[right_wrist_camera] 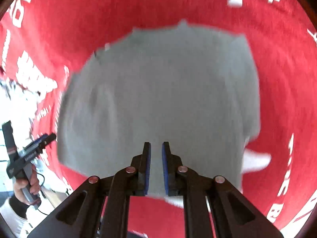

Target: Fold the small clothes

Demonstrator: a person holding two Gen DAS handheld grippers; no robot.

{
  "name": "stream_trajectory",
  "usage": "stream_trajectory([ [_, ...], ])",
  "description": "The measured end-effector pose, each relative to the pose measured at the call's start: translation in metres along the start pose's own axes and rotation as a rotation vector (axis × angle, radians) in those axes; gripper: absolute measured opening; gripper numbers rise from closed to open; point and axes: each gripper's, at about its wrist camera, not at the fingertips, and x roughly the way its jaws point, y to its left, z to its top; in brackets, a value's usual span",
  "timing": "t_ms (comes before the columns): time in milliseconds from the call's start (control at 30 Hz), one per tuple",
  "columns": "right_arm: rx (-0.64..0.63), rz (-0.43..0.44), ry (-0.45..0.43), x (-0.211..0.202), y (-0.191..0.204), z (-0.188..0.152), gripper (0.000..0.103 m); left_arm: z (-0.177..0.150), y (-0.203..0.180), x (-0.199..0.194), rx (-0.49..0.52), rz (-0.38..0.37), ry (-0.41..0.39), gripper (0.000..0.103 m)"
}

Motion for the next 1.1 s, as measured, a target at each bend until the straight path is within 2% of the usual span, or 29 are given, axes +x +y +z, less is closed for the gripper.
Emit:
stream_trajectory([
  [67,0.021,-0.034,0.033,0.004,-0.017,-0.020,0.012,-0.016,0.011,0.018,-0.032,0.043,0.044,0.077],
  [100,0.047,-0.054,0.042,0.006,-0.029,-0.031,0.007,-0.022,0.017,0.025,-0.042,0.054,0.054,0.077],
  [167,0.089,-0.018,0.016,-0.001,-0.044,-0.039,0.007,-0.035,0.033,0.027,-0.075,0.021,0.041,0.077],
  [300,0.154,-0.063,0.008,-0.013,-0.069,-0.053,0.007,-0.044,0.045,0.022,-0.089,0.019,0.049,0.077],
  [400,0.196,-0.083,0.016,-0.018,-0.075,-0.057,0.007,-0.039,0.040,0.005,-0.067,0.062,0.024,0.077],
  [467,0.221,-0.107,-0.007,-0.026,-0.071,-0.057,0.012,-0.034,0.035,-0.011,-0.077,0.052,-0.011,0.077],
  [600,0.228,-0.085,-0.106,-0.052,-0.066,-0.052,0.012,-0.001,0.034,-0.021,-0.085,0.037,-0.087,0.077],
  [700,0.215,-0.100,-0.135,-0.051,-0.059,-0.044,0.012,0.027,0.032,-0.011,-0.108,0.024,-0.122,0.077],
  [767,0.213,-0.110,-0.127,-0.037,-0.052,-0.035,0.012,0.040,0.027,0.004,-0.119,0.033,-0.110,0.077],
  [867,0.241,-0.138,-0.077,-0.023,-0.062,-0.033,0.012,0.046,0.025,0.031,-0.092,0.094,-0.055,0.077],
  [900,0.260,-0.136,-0.063,-0.017,-0.067,-0.037,0.011,0.045,0.029,0.035,-0.093,0.084,-0.049,0.077],
  [967,0.292,-0.123,-0.077,-0.021,-0.074,-0.042,0.011,0.042,0.040,0.031,-0.115,0.050,-0.052,0.077],
  [1033,0.311,-0.150,-0.090,-0.035,-0.076,-0.052,0.012,0.037,0.046,0.022,-0.100,0.077,-0.056,0.077],
  [1100,0.321,-0.136,-0.094,-0.043,-0.076,-0.059,0.012,0.031,0.049,0.012,-0.080,0.057,-0.054,0.077],
])
